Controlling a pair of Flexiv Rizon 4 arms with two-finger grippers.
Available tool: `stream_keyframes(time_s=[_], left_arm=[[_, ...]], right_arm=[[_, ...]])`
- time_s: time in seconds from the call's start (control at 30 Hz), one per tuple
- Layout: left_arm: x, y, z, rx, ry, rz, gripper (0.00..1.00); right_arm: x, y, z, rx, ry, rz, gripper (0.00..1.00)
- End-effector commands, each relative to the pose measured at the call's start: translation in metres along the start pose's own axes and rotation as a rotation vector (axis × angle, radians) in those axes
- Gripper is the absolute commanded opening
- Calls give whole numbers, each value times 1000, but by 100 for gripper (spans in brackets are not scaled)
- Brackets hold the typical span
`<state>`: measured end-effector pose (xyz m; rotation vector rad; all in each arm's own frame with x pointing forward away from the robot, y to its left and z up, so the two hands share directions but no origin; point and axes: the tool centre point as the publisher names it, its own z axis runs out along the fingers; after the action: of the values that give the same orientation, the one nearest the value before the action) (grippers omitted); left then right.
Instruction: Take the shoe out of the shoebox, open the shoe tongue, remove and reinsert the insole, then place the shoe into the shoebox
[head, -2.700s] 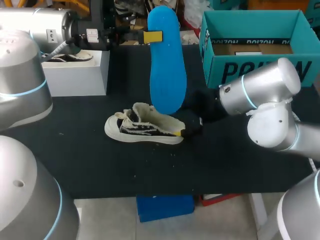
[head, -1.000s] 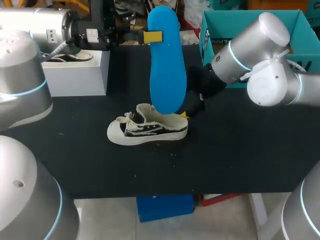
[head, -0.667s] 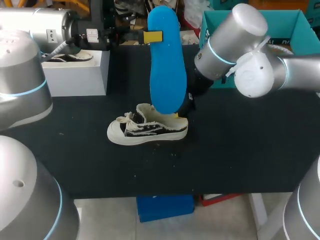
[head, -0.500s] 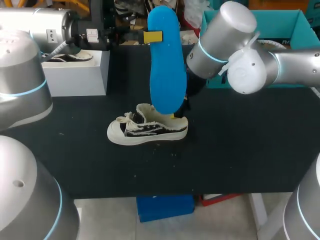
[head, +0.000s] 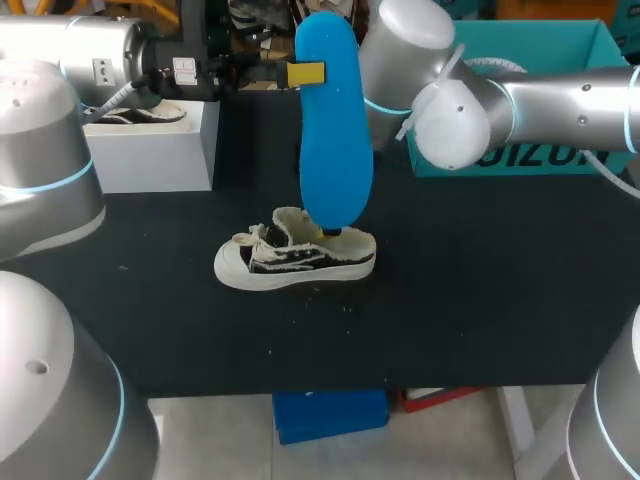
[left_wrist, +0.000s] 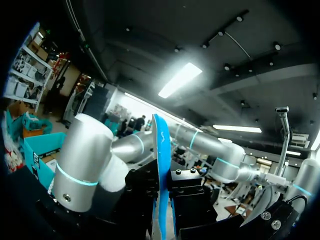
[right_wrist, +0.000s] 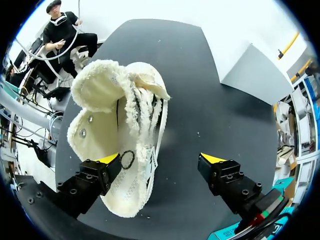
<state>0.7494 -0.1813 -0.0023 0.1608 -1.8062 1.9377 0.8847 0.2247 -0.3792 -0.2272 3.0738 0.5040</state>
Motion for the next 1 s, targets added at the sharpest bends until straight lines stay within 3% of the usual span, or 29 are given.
stream_keyframes(time_s=[0.03,0.27,0.37,0.4,1.0], left_arm=[[0,1,2,2,-3,1,0],[0,1,2,2,-3,1,0],[0,1,2,2,-3,1,0],[0,1,2,2,-3,1,0],[0,1,2,2,-3,1,0]], right_arm=[[-5,8,12,23,14,-1,97],[-6,13,18,19,28,-8,89],[-7,13,20,16,41,-9,28],[-6,14,21,14,53,-12,0],[-5,14,23,7,66,-11,0]])
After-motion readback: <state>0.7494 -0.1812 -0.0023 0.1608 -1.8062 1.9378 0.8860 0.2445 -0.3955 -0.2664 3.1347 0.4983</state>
